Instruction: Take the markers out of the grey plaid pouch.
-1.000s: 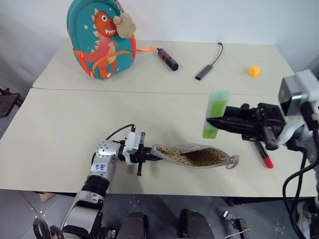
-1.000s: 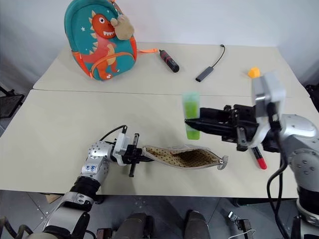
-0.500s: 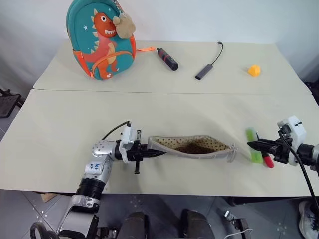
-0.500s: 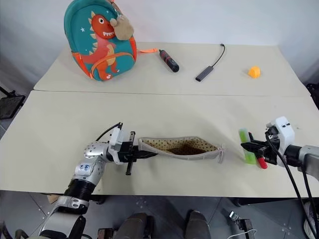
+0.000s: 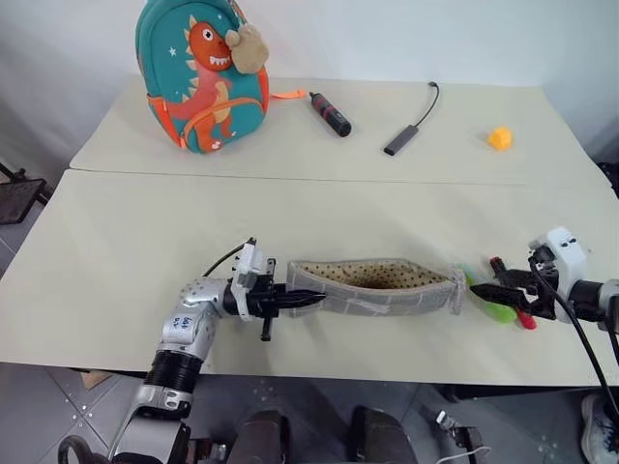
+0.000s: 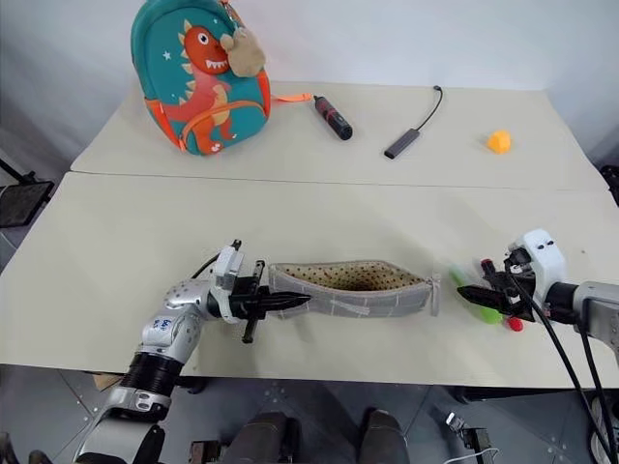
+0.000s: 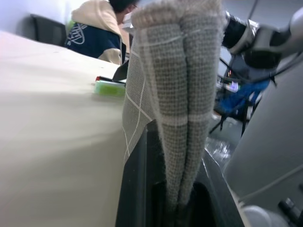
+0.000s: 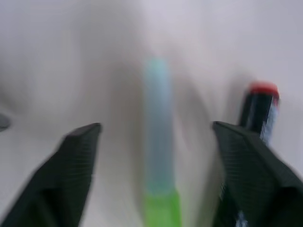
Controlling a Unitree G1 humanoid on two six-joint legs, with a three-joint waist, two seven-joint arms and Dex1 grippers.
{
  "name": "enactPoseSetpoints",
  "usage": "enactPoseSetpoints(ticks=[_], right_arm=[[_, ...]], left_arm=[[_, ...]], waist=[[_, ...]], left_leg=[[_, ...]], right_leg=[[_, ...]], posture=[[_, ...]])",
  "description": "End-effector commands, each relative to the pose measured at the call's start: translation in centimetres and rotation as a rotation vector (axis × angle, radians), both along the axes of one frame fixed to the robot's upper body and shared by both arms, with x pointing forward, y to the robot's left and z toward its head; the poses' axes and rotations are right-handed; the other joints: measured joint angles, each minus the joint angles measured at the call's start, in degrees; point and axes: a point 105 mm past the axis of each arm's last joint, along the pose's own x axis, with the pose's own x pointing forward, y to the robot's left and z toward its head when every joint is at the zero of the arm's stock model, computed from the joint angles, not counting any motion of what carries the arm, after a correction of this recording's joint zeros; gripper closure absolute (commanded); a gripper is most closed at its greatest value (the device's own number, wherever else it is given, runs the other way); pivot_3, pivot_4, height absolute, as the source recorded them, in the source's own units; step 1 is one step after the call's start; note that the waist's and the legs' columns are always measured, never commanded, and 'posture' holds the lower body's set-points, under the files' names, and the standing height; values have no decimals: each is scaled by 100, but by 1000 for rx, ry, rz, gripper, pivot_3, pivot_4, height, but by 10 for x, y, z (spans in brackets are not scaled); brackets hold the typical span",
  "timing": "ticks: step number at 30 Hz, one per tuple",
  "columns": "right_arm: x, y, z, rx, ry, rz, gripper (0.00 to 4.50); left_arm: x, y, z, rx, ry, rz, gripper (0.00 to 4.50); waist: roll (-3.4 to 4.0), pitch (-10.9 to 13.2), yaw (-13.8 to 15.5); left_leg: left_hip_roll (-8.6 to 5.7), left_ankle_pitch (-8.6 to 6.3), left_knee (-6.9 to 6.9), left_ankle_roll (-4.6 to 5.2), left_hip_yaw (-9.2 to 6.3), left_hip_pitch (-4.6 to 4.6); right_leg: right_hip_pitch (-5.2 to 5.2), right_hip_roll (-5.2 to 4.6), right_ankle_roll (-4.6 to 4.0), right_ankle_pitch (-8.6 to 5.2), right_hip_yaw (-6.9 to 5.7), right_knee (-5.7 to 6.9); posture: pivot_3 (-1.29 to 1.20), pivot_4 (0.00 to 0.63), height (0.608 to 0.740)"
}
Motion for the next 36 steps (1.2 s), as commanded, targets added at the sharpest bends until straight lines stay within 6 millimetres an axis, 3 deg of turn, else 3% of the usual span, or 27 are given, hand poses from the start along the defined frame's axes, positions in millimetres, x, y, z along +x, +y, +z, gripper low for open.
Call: enactPoseSetpoints(ticks=[1, 5, 9, 13, 18, 23, 26, 30, 36], right_arm=[[-15, 42, 55, 191, -343, 297, 21], [-43, 71, 52, 329, -432, 499, 21], [-44, 86, 44, 336, -499, 525, 21], [-72, 109, 17, 299, -483, 788, 21], [-66, 114, 11, 288, -583, 778, 21], [-55, 112, 0, 315, -592, 724, 21], [-52, 113, 0, 317, -614, 717, 21], [-43, 112, 2, 312, -632, 705, 0], [-39, 108, 2, 290, -646, 696, 0]], left_arm=[[4, 32, 18, -116, 160, 119, 4500], [0, 65, 30, -230, 333, 256, 4500], [-5, 96, 36, -331, 480, 417, 4500], [-15, 135, 29, -462, 678, 652, 4500], [-21, 160, 21, -496, 831, 840, 4500], [-39, 208, 28, -691, 845, 1056, 4500], [-44, 218, 22, -669, 875, 1138, 4500], [-43, 236, 3, -466, 869, 1345, 3455], [-48, 258, 14, -241, 667, 1494, 1581]], waist=[[-1, 1, -31], [-5, 3, -31], [-8, 6, 7], [-10, 7, -16], [-10, 7, -15], [-13, 6, -20], [-12, 6, -22], [-11, 6, -26], [-12, 6, -20]], left_leg=[[4, 0, -2, 0, -3, 1], [16, 0, -17, -3, -32, 19], [11, -2, -11, 0, -30, 23], [22, -5, -23, -5, -31, 33], [27, -5, -20, -6, -24, 40], [28, -11, -21, -15, -25, 45], [20, -12, -29, -17, -22, 44], [4, -11, -27, -17, -15, 47], [3, -13, -37, -19, -14, 45]], right_leg=[[-1, 3, 0, 0, 3, -1], [1, 7, 0, 0, 12, 1], [3, -5, 6, 3, 31, 5], [3, -2, 4, 2, 39, 3], [3, -1, 1, 1, 49, 8], [2, 1, -3, -1, 55, 7], [-2, 1, -8, -4, 54, 5], [-2, 7, -10, -5, 56, 7], [-6, 9, -15, -8, 55, 3]], posture=[[0, 150, 740], [0, 150, 740], [0, 150, 740], [0, 150, 740], [0, 150, 740], [0, 150, 740], [0, 150, 740], [0, 150, 740], [0, 150, 740]])
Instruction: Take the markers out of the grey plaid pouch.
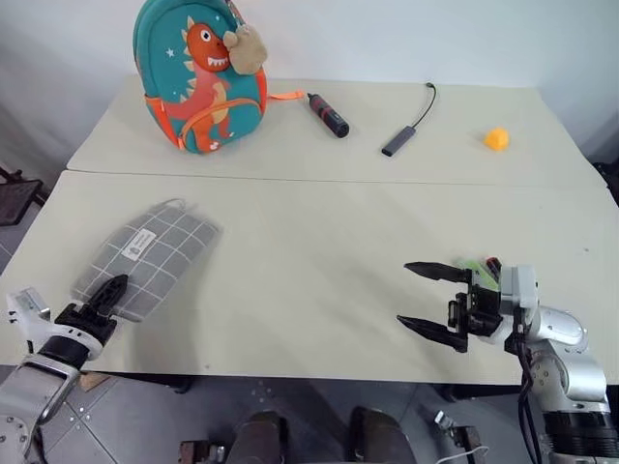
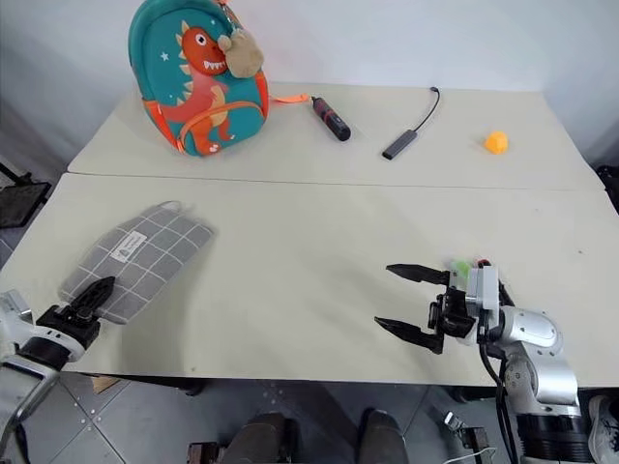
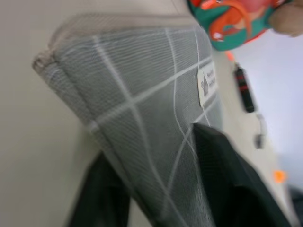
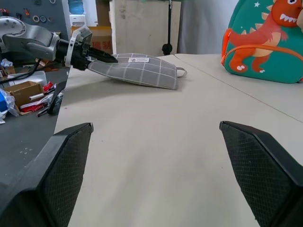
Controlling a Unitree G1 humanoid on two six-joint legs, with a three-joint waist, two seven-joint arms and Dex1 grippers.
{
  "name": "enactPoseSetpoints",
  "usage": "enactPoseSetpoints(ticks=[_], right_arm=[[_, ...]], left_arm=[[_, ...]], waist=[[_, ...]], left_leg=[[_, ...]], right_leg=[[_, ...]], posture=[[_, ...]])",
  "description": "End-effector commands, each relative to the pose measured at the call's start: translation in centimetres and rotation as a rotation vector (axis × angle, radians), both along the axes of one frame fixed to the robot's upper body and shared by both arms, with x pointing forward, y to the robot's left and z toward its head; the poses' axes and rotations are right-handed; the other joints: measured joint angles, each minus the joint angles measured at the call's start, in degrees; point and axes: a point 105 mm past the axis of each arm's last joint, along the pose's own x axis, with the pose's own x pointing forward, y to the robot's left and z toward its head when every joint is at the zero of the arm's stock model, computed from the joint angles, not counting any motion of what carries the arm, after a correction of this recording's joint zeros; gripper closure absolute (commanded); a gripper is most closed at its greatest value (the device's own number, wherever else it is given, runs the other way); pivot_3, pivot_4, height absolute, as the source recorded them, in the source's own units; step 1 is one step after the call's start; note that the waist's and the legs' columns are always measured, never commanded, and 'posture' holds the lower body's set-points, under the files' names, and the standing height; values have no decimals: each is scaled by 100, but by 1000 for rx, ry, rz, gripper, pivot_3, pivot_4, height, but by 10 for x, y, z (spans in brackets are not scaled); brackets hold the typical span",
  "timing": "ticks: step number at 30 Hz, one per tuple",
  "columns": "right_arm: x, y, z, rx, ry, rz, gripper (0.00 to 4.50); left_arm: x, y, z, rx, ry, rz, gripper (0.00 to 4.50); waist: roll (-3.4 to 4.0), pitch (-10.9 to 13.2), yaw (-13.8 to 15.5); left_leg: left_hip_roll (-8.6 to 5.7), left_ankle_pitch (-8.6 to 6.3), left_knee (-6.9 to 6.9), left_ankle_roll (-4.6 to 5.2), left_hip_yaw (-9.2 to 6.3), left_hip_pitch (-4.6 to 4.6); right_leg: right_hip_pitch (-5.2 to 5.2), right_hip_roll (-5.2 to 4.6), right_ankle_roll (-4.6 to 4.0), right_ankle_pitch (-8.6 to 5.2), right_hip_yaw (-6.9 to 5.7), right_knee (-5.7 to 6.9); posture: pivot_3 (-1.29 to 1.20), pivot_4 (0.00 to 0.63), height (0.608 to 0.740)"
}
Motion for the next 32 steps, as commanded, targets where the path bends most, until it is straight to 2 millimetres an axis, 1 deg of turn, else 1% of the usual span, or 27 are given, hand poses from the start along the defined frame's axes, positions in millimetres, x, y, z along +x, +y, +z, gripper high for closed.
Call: enactPoseSetpoints(ticks=[1, 4, 5, 6, 8, 9, 10, 11, 12, 13, 15, 16, 17, 19, 21, 23, 25, 27, 29, 32], right_arm=[[1, -5, 5, -4, -43, -19, 0], [3, -9, 8, 0, -49, -40, 0], [5, -11, 8, -5, -54, -49, 0], [6, -12, 8, -8, -57, -56, 0], [8, -15, 7, -32, -64, -49, 0], [9, -17, 8, -38, -67, -47, 0], [10, -19, 9, -44, -69, -45, 0], [10, -20, 10, -51, -69, -40, 0], [11, -22, 10, -63, -71, -31, 0], [10, -24, 9, -88, -65, -13, 0], [8, -28, 8, -127, -61, 11, 0], [7, -30, 8, -137, -60, 15, 0], [8, -34, 10, -146, -58, 13, 0], [11, -44, 16, -169, -64, -15, 0], [13, -50, 16, -201, -74, -33, 0], [14, -53, 15, -228, -74, -41, 0], [16, -57, 14, -230, -66, -68, 0], [15, -59, 11, -251, -70, -71, 0], [14, -55, 9, -254, -70, -63, 0], [14, -47, 8, -240, -75, -55, 0]], left_arm=[[-13, 16, 17, 266, 11, 15, 1230], [-23, 22, 18, 399, 34, 9, 290], [-32, 31, 12, 478, 67, -2, 35], [-39, 37, 7, 536, 92, -17, 35], [-53, 55, 1, 664, 115, -39, 35], [-57, 63, 4, 680, 83, -31, 35], [-61, 79, 7, 671, 58, 38, 35], [-65, 86, 12, 692, 25, 54, 35], [-68, 89, 13, 750, 10, 34, 35], [-72, 88, 12, 839, 28, -43, 35], [-77, 82, 12, 949, 37, -159, 35], [-76, 78, 16, 977, 12, -195, 35], [-74, 70, 21, 1040, -20, -247, 35], [-66, 36, 33, 1166, -127, -448, 35], [-60, 9, 36, 1234, -204, -588, 35], [-52, -11, 36, 1271, -270, -642, 35], [-42, -27, 33, 1323, -313, -695, 35], [-31, -40, 32, 1332, -354, -734, 35], [-21, -47, 30, 1322, -385, -730, 35], [-14, -53, 28, 1330, -417, -734, 35]], waist=[[-6, -1, -17], [0, 0, -70], [2, 2, -78], [2, 2, -105], [2, 2, -148], [4, 3, -154], [5, 3, -151], [5, 4, -150], [4, 3, -149], [-1, 2, -147], [-5, 1, -134], [-4, 1, -125], [-4, 1, -118], [-6, 2, -114], [-6, 2, -116], [1, 4, -131], [3, 5, -136], [4, 5, -138], [4, 5, -146], [3, 5, -152]], left_leg=[[0, 0, -4, -1, 2, 0], [5, -3, -16, -5, 6, 2], [5, -3, -19, -5, 8, 3], [6, -2, -22, -5, 8, 3], [9, -2, -32, -7, 17, 6], [10, -2, -36, -8, 25, 10], [12, -3, -38, -9, 51, 9], [13, -3, -38, -9, 66, 8], [18, -3, -39, -10, 74, 8], [26, -3, -39, -11, 77, 6], [27, -4, -39, -12, 83, -5], [26, -5, -39, -11, 85, -8], [25, -8, -39, -8, 85, -9], [26, -10, -39, -6, 85, -12], [34, -10, -39, -6, 84, -13], [52, -10, -39, -5, 84, -9], [53, -11, -40, -6, 93, -6], [46, -12, -40, -8, 107, -5], [47, -11, -39, -9, 113, -7], [53, -11, -39, -9, 136, -8]], right_leg=[[-2, 1, -2, -1, -1, 0], [-5, 7, -8, -4, -1, -5], [-6, 7, -8, -5, 0, -6], [-7, 8, -9, -5, 0, -7], [-10, 11, -13, -7, -1, -10], [-12, 11, -14, -8, -1, -10], [-17, 13, -16, -10, -1, -10], [-21, 13, -17, -10, -1, -9], [-23, 14, -19, -11, -1, -8], [-28, 17, -21, -12, -1, -7], [-39, 17, -21, -12, -2, -6], [-43, 16, -21, -12, -2, -4], [-43, 14, -21, -12, -2, -5], [-44, 10, -21, -12, -2, -5], [-44, 2, -21, -12, -4, -5], [-44, -1, -19, -11, -3, -7], [-44, 5, -19, -11, -5, -4], [-46, 18, -20, -11, -7, -3], [-52, 20, -20, -11, -5, 1], [-69, 20, -20, -11, 0, 10]], posture=[[0, 150, 740], [0, 150, 740], [0, 150, 740], [0, 150, 740], [0, 150, 740], [0, 150, 740], [0, 150, 740], [0, 150, 740], [0, 150, 740], [0, 150, 740], [0, 150, 740], [0, 150, 740], [0, 150, 740], [0, 150, 740], [0, 150, 740], [0, 150, 740], [0, 150, 740], [0, 150, 740], [0, 150, 740], [0, 150, 740]])
